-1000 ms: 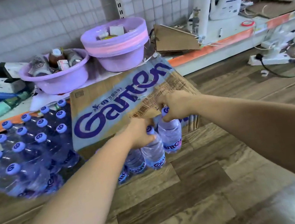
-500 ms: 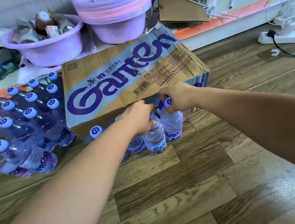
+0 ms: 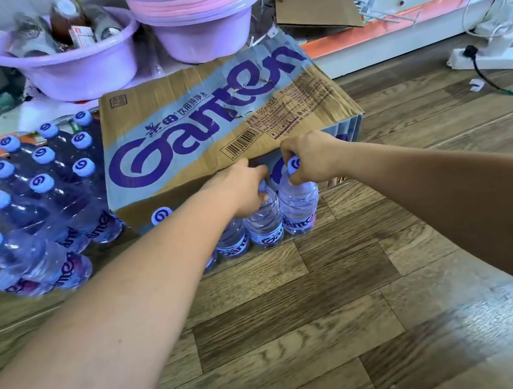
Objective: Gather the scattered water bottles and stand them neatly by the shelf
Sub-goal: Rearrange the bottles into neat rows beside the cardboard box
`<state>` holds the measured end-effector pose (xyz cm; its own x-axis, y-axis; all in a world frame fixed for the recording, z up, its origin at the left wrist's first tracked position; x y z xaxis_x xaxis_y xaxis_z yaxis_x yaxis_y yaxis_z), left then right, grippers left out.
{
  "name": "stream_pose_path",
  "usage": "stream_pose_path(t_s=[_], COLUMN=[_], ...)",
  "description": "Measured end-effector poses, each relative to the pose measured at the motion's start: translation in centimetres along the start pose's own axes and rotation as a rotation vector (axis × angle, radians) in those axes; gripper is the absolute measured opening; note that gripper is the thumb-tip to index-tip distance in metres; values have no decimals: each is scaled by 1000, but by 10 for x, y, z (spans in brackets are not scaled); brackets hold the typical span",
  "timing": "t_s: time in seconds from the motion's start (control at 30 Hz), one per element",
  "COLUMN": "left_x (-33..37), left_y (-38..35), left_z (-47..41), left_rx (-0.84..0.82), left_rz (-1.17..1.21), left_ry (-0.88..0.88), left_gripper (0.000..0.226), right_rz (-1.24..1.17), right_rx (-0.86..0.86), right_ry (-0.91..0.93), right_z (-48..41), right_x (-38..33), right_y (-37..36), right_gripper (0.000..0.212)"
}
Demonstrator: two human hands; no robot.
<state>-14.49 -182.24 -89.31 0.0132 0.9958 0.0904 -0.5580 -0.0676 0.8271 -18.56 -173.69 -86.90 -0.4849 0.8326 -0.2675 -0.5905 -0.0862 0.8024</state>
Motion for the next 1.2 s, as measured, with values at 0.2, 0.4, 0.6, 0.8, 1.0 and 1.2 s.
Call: stream_pose_path(t_s=[0.2, 0.4, 0.6, 0.8, 1.0, 1.2], left_x=[6, 4, 2, 3, -1, -4], left_y=[-2, 6, 6, 5, 9, 8], left_z=[5, 3, 2, 3, 3, 4], left_rx=[5, 27, 12, 5, 46, 52], left_rz=[-54, -47, -21, -17, -3, -7], left_ry=[-22, 25, -19, -1, 5, 1], left_gripper=[45, 35, 48, 44, 36, 35], right_rz=[13, 118, -31, -243, -309, -355], right_rx=[-4, 11, -21, 106, 148, 178], right_ry=[23, 87, -1, -31, -26, -17], right_z=[-2, -6, -9, -14, -13, -11], right_x=[6, 0, 15, 23, 22, 17], right_y=[-7, -1, -12, -15, -15, -15], right_gripper=[38, 33, 60, 40, 36, 35])
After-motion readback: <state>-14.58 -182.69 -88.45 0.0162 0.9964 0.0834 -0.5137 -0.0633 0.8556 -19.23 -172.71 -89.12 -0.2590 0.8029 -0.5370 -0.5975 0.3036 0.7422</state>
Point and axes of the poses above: each hand's wrist, its own z-axis away from the middle knuckle, its own y-axis out of the back of the hand, x = y × z, the point moved 10 cm from there along -z, towards the middle knuckle, and after that the axes turned 13 degrees about -x, right-handed, at the moved point
